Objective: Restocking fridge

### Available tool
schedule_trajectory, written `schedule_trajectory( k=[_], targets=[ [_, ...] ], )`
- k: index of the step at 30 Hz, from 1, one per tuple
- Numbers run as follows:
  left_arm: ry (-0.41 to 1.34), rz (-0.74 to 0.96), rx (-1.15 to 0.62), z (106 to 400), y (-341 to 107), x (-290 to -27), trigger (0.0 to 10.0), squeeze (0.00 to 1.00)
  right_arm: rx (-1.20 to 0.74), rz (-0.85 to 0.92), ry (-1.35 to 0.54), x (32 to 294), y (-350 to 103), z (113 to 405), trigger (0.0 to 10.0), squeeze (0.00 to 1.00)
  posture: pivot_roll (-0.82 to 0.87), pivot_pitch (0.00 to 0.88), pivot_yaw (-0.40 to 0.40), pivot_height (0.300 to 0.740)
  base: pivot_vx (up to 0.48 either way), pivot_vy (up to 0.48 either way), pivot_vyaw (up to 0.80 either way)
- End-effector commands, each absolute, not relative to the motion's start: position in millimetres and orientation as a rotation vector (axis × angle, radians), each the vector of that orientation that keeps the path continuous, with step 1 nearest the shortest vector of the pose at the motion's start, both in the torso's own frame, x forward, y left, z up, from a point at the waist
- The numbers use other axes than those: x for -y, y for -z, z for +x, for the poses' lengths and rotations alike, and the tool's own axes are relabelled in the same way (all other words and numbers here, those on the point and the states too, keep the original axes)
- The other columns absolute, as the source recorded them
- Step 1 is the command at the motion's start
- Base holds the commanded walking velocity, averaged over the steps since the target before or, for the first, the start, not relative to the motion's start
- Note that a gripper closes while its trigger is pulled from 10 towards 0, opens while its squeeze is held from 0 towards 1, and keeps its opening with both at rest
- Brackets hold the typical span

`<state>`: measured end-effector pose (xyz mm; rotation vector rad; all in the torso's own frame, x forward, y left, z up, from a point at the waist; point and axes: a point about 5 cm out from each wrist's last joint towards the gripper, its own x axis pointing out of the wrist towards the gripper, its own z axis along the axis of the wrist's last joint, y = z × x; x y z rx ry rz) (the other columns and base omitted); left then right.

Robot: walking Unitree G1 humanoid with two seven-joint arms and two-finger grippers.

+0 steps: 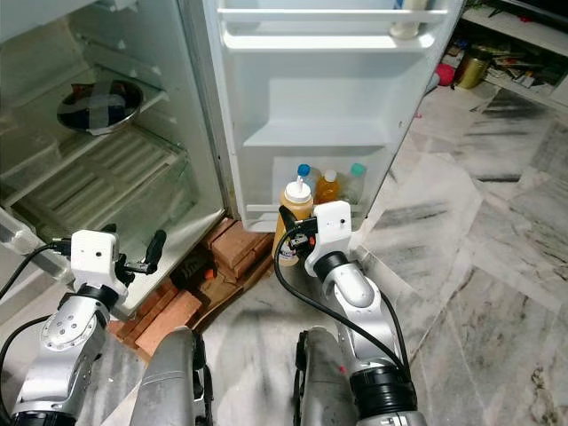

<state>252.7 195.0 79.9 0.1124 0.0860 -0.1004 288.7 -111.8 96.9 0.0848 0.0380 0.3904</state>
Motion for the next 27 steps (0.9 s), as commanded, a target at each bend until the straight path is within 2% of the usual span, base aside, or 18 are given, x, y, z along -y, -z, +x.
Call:
schedule_trajectory(
  k=[1,27],
  targets=[
    [0.103,0.117,-0.088,252.6,-79.6,-196.6,10.0,0.00,-0.009,0.078,-0.399,111.6,-102.6,290.3,10.0,0.00,-0.01,0.142,-0.015,0.631,0.341,0.000,0.00],
    [0.114,0.105,-0.086,253.3,-79.3,-194.0,10.0,0.00,-0.019,0.083,-0.429,107.9,-101.4,288.9,10.0,0.00,-0.01,0.147,-0.018,0.631,0.354,0.000,0.00]
  ],
)
